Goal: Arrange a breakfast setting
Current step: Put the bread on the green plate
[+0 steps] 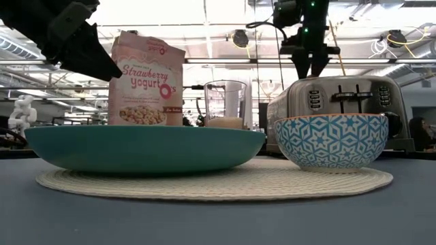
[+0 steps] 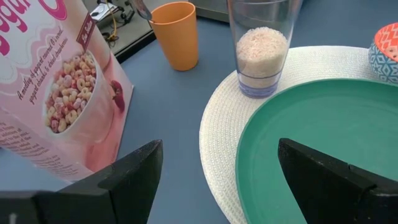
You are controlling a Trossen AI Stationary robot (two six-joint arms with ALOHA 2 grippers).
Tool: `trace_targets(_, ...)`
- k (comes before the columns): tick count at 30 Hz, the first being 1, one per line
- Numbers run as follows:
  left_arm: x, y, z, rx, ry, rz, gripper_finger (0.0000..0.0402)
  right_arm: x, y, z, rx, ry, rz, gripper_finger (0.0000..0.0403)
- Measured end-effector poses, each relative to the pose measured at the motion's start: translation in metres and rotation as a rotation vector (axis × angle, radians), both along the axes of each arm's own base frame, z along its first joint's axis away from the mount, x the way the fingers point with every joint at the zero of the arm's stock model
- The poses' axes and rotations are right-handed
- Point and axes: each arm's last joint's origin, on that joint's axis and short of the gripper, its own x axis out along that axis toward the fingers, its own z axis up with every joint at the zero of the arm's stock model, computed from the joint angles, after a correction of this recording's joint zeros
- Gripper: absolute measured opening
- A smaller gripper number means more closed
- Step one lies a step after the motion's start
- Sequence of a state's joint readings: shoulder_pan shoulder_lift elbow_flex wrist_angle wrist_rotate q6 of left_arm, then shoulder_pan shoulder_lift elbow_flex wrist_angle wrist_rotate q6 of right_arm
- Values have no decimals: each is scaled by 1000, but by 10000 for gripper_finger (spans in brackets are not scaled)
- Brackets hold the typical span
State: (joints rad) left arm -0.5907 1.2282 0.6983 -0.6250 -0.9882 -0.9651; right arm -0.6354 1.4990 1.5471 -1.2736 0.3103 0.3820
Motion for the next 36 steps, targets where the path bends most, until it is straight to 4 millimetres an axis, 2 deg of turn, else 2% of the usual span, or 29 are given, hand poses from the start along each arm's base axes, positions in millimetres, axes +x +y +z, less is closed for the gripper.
trace_targets(6, 0, 0, 0, 1, 1, -1, 322, 0, 0, 0, -1, 1, 1, 184)
trace_targets(24, 0, 0, 0, 0, 0, 0, 322, 0, 0, 0, 1, 6, 8, 72)
trace_targets(36, 0, 0, 0, 0, 0, 0, 321, -1, 0, 1, -1, 22, 49, 57)
